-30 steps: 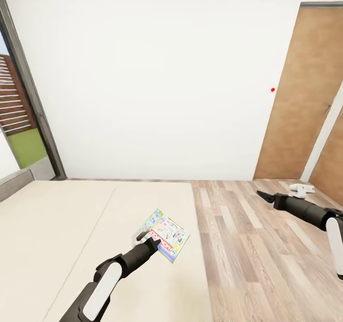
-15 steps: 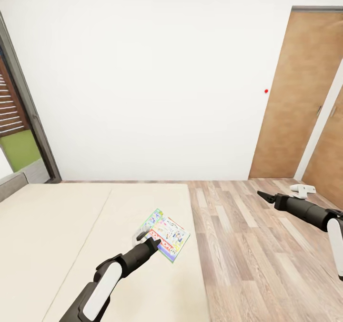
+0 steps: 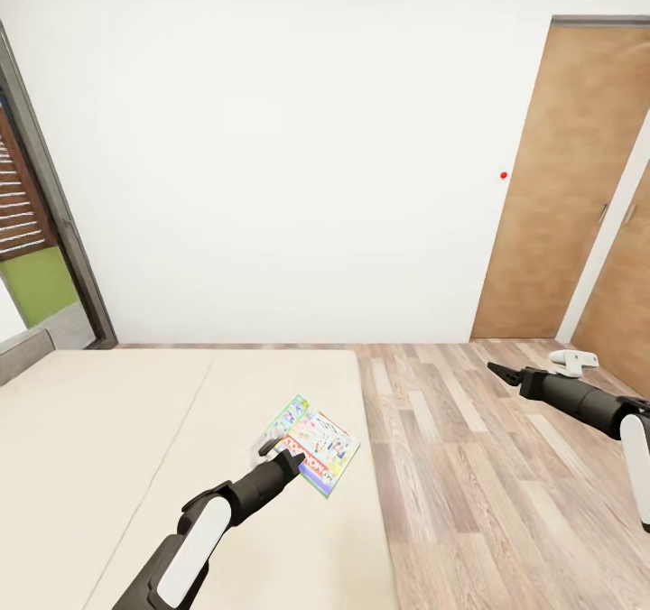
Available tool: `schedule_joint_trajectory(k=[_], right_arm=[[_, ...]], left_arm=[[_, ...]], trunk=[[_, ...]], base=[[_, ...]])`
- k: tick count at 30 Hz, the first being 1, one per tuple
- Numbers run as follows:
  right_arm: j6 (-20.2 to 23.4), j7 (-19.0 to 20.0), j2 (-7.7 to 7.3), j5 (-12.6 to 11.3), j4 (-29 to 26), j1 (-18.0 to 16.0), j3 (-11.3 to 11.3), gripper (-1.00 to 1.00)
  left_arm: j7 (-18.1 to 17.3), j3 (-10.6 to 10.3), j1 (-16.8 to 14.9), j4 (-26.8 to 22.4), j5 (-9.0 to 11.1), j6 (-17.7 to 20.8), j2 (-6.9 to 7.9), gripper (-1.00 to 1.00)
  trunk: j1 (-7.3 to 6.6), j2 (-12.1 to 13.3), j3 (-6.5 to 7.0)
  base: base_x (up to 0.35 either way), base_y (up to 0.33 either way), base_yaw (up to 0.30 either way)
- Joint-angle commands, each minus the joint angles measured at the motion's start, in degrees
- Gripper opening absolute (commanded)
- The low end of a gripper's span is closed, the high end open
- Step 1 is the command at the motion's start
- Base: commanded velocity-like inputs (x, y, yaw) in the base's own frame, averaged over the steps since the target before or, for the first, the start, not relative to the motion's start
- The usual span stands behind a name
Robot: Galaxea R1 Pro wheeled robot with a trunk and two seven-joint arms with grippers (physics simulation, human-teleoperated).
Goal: Put all the toys in the child's room - the three board games (two on the bed and one on the table), the two jigsaw puzzles on the table, and the tennis ball on the table - inside the toy box on the table in the child's room.
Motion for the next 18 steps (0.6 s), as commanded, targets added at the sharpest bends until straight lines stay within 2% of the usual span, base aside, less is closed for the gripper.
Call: schedule_joint_trajectory(k=[1,4,7,10,18], right_arm=[[0.41,0.03,0.0,-0.29,-0.02,-0.06,-0.07,1.0],[0.38,0.03,0.0,-0.29,-0.03,-0.05,-0.07,1.0],[0.81,0.05,0.4,-0.07,-0.3,-0.44,0.91,1.0],[0.68,-0.03,0.37,-0.1,-0.24,-0.72,-0.08,1.0],[0.68,-0.03,0.37,-0.1,-0.24,-0.72,-0.13,1.0]], left_arm=[[-0.02,0.06,-0.04,-0.02,0.13,0.24,-0.01,-1.0],[0.0,0.05,-0.04,-0.02,0.1,0.24,-0.01,-1.0],[0.0,0.31,0.93,-0.26,-0.12,-0.41,0.74,-1.0],[-0.05,0.31,1.46,-0.34,-0.13,-0.32,0.76,-1.0],[-0.05,0.31,1.46,-0.34,-0.13,-0.32,0.76,-1.0]], trunk=[[-0.22,0.36,0.1],[-0.87,1.56,0.64],[-0.87,1.55,0.64],[-0.87,1.55,0.64],[-0.87,1.55,0.64]], base=[[0.0,0.0,0.0],[0.0,0.0,0.0],[0.0,0.0,0.0],[0.0,0.0,0.0],[0.0,0.0,0.0]])
